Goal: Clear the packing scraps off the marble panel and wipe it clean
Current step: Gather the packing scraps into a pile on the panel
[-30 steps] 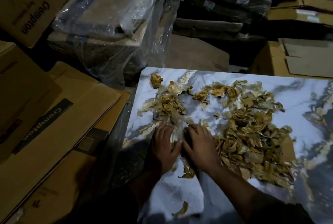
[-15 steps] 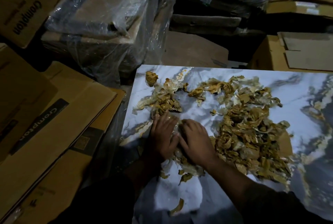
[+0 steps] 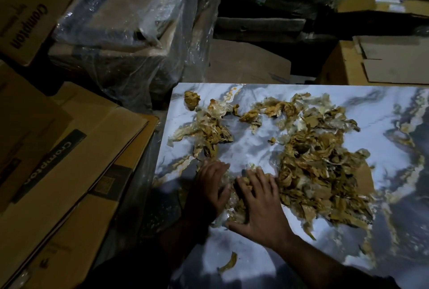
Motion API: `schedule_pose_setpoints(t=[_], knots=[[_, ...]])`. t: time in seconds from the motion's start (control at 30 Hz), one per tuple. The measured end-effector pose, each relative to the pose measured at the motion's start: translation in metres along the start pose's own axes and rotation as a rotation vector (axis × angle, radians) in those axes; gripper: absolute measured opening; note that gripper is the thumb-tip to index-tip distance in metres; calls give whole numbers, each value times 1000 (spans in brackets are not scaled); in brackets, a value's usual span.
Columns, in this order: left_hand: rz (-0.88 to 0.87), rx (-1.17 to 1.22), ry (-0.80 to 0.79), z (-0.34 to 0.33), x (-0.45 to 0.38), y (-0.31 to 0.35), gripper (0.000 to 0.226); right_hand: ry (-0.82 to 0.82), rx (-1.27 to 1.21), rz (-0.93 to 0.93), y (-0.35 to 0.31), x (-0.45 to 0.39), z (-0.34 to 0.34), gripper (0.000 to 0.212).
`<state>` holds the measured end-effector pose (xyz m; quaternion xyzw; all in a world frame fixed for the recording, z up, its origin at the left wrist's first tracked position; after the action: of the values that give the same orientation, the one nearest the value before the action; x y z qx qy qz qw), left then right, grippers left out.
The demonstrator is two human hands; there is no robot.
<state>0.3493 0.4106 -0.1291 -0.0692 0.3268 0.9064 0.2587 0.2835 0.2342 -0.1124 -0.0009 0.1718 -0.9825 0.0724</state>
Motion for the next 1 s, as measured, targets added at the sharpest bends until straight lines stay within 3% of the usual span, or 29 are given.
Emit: schedule_pose_setpoints(t=[0.17, 0.37, 0.47, 0.57, 0.7, 0.77, 1.0], knots=[[0, -36, -51, -7, 12, 9, 56, 77, -49, -32, -10, -16, -9, 87], [45, -183, 12, -6, 2, 22, 31, 164, -9, -28, -10, -15, -12, 48], [30, -148, -1, -4, -7, 24, 27, 130, -41, -46, -7, -20, -15, 38], [166, -52, 28, -5, -23, 30, 29, 116, -92, -146, -5, -35, -9, 25], [437, 49, 151, -14, -40, 45, 34, 133, -243, -329, -4, -53, 6, 19], [507, 103, 206, -14, -48, 54, 40, 165, -314, -377, -5, -51, 13, 28], [491, 386, 364, 4, -72, 93, 36, 341, -373, -445, -7, -44, 54, 39]])
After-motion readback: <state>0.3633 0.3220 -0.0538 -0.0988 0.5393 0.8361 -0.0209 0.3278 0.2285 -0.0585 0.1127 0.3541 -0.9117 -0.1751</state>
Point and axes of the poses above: each hand's wrist, its own x-axis away from the middle knuckle, its own z-axis out of the back of the hand, y = z × x, the point moved 2 cm from there along -x, towards the middle knuckle, and after that the axes turned 3 degrees about -z, right-handed, at the moved point
